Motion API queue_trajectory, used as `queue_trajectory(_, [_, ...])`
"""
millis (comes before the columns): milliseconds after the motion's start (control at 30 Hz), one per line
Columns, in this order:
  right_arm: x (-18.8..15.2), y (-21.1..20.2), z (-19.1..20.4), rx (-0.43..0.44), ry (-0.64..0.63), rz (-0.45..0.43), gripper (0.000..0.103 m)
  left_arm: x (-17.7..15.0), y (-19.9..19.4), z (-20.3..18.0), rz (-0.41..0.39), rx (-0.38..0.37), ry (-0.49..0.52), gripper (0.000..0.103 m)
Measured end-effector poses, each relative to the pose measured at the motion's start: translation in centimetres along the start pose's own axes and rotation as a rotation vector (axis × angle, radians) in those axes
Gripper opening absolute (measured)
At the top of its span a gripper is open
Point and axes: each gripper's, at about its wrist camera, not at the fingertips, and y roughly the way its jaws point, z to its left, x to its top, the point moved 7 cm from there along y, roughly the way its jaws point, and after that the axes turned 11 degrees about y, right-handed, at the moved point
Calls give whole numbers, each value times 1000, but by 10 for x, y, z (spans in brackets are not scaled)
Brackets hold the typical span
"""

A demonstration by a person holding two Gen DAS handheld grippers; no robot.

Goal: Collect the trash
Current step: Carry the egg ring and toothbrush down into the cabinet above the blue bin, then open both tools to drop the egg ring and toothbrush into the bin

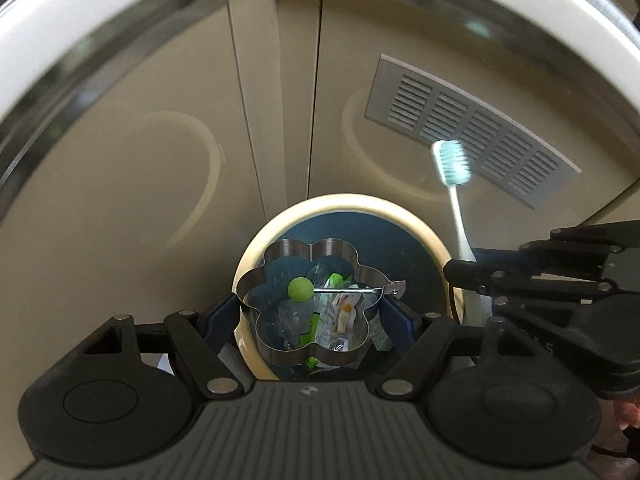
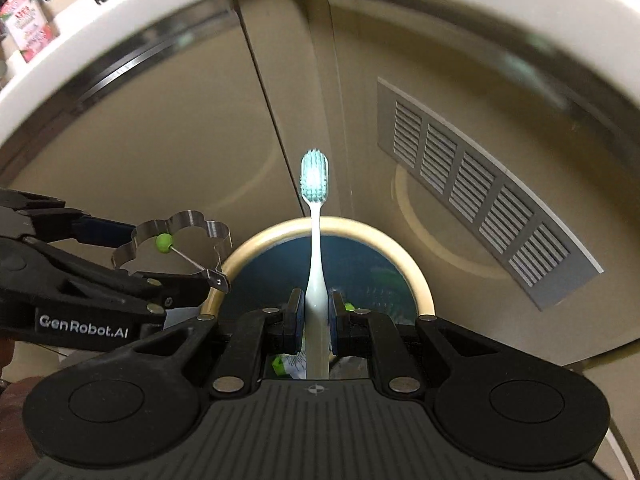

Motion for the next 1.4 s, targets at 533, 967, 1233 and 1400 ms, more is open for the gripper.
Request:
queue_trajectory(533, [-1, 50, -12, -54, 26, 91, 14, 3, 68, -8, 119, -5, 30, 81])
queue_trajectory(967, [-12, 70, -13, -89, 29, 133, 14, -3, 108, -15, 200, 22, 51, 82])
queue_trajectory(1233, [-13, 87, -12, -122, 31, 174, 15, -1, 128, -20, 260, 12, 43, 84])
queue_trajectory(1400, [-12, 85, -17, -133, 70, 184, 20, 0, 128, -17, 265, 7, 52, 96])
